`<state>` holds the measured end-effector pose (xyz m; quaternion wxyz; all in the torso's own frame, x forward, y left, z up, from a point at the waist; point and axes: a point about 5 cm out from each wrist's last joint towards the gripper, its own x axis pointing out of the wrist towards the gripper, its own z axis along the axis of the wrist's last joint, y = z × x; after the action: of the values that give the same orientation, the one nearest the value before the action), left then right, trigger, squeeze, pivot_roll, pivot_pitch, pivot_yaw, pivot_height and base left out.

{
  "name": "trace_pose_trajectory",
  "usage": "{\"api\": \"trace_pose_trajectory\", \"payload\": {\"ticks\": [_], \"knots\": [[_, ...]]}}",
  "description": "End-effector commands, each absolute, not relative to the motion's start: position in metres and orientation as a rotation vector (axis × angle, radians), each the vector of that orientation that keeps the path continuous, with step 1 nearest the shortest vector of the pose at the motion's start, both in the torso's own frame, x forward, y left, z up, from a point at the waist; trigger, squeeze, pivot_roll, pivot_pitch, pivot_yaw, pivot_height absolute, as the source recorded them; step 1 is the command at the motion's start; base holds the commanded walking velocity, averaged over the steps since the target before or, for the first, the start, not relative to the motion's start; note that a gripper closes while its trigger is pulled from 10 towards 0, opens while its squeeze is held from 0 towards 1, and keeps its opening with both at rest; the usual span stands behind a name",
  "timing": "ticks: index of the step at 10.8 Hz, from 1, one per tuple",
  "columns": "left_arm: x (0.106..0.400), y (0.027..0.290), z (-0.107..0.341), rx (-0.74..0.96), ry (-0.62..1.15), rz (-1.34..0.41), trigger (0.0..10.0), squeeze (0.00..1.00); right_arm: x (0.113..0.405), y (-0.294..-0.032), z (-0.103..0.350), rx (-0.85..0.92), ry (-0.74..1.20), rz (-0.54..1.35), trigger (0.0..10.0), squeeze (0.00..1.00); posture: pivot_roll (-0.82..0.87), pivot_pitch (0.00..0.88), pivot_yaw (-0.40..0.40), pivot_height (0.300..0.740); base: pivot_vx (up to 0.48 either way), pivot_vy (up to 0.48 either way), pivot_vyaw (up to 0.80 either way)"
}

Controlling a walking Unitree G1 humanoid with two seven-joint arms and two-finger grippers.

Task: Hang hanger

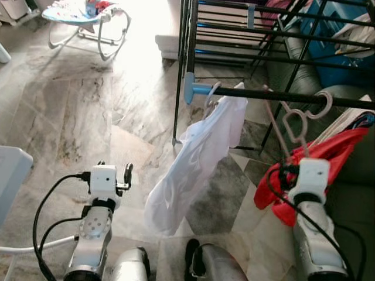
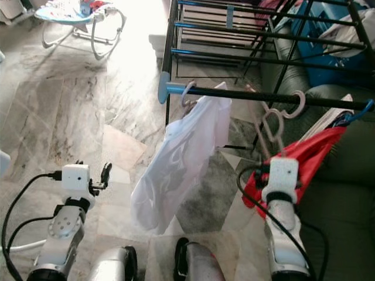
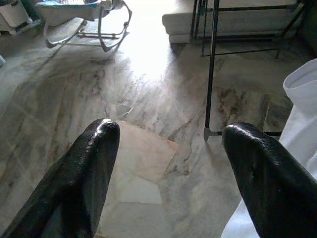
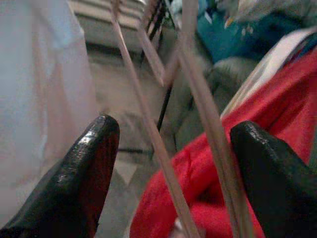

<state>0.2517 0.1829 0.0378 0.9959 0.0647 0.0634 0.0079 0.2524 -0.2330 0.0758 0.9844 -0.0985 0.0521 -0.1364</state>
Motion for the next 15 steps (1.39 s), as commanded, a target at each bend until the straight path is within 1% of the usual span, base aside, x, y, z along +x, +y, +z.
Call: {"api": "trace_pose_trajectory", "payload": {"ticks": [1,6,8,10,12,13,14,15], "knots": [[0.249,0.182,0.033,0.144,0.145,0.018,10.0,0.0,0.25,-0.235,0.08,-0.221,0.082,-0.283,10.0,1.0,0.0,0.166,-0.078,0.74,0.0,0.0,0.0],[0.248,0.18,0.032,0.148,0.153,0.008,10.0,0.0,0.248,-0.23,0.083,-0.244,0.046,-0.254,10.0,1.0,0.0,0.171,-0.075,0.74,0.0,0.0,0.0],[0.248,0.18,0.031,0.151,0.156,0.011,10.0,0.0,0.249,-0.228,0.084,-0.217,0.032,-0.237,10.0,1.0,0.0,0.17,-0.075,0.74,-0.268,0.0,0.0],[0.248,0.18,0.031,0.154,0.158,0.011,10.0,0.0,0.252,-0.216,0.083,-0.143,0.025,-0.157,10.0,0.98,0.0,0.173,-0.075,0.74,-0.283,0.0,0.0],[0.248,0.181,0.031,0.155,0.159,0.011,10.0,0.0,0.253,-0.207,0.082,-0.121,0.021,-0.116,10.0,0.74,0.0,0.172,-0.074,0.74,-0.296,0.0,0.0],[0.249,0.181,0.031,0.157,0.158,0.012,10.0,0.0,0.253,-0.206,0.081,-0.114,0.019,-0.104,10.0,0.66,0.0,0.168,-0.073,0.74,-0.3,0.0,0.0],[0.25,0.182,0.031,0.159,0.158,0.011,10.0,0.0,0.255,-0.204,0.081,-0.109,0.013,-0.092,10.0,0.51,0.01,0.163,-0.07,0.74,-0.3,0.0,0.0],[0.252,0.182,0.032,0.165,0.159,0.002,10.0,0.0,0.257,-0.202,0.081,-0.076,-0.002,-0.085,10.0,0.0,0.01,0.149,-0.048,0.74,-0.3,0.0,0.0]]}}
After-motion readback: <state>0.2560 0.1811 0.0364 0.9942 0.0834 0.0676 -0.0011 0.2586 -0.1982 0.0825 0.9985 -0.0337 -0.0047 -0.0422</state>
